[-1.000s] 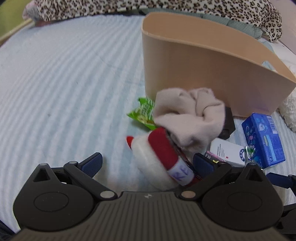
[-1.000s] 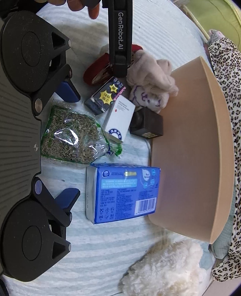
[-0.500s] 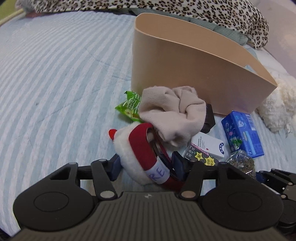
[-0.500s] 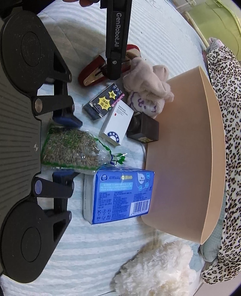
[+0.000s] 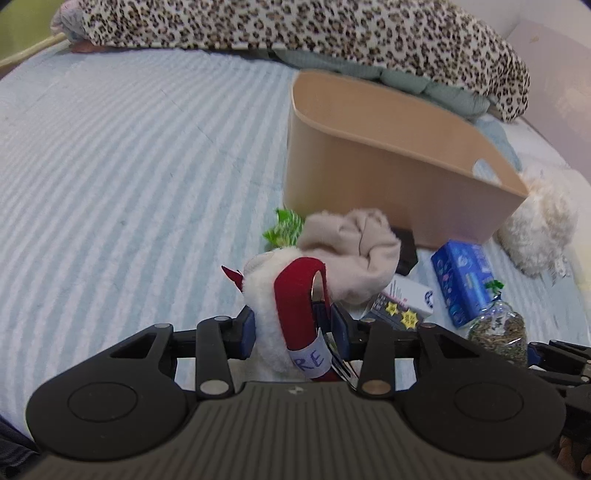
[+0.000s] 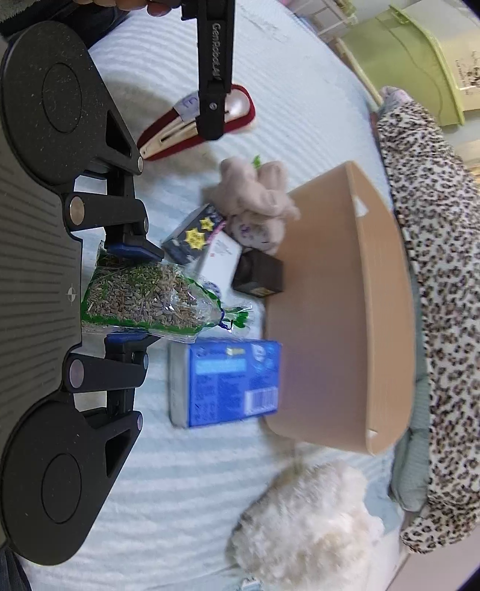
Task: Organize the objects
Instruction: 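Carry both items over the basket and open both tools to drop them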
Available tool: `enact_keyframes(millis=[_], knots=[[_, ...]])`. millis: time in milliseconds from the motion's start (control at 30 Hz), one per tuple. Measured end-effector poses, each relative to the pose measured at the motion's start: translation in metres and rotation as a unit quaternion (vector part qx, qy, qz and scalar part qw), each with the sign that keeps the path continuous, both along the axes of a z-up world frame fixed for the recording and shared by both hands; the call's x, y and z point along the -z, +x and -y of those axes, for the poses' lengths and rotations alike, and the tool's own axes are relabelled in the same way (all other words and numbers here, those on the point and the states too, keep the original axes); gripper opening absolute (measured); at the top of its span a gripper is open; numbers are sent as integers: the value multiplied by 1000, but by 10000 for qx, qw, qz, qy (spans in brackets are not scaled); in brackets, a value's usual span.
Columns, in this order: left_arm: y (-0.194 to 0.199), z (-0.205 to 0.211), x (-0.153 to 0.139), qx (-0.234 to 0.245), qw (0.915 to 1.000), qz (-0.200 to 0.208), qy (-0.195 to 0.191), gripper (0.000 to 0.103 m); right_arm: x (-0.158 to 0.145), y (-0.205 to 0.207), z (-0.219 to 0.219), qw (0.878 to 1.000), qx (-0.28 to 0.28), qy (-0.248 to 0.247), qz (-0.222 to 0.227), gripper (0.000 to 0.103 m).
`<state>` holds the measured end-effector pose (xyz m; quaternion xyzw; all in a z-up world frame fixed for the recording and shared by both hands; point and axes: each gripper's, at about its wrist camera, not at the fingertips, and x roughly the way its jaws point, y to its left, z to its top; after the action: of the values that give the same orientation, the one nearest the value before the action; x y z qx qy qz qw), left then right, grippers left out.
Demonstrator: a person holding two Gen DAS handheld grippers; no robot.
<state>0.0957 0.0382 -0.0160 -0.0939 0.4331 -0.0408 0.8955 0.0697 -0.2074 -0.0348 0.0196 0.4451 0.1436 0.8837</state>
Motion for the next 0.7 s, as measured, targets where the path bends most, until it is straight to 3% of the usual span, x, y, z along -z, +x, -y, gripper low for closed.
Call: enact_keyframes(millis=[367, 700], knots=[[-5, -5, -66, 0, 9967, 790, 175, 43, -49, 7, 19, 9978, 189, 204, 598, 34], [43, 25, -117, 87, 9868, 1462, 690, 43, -98, 52, 29, 9909, 325, 519, 1201, 34]])
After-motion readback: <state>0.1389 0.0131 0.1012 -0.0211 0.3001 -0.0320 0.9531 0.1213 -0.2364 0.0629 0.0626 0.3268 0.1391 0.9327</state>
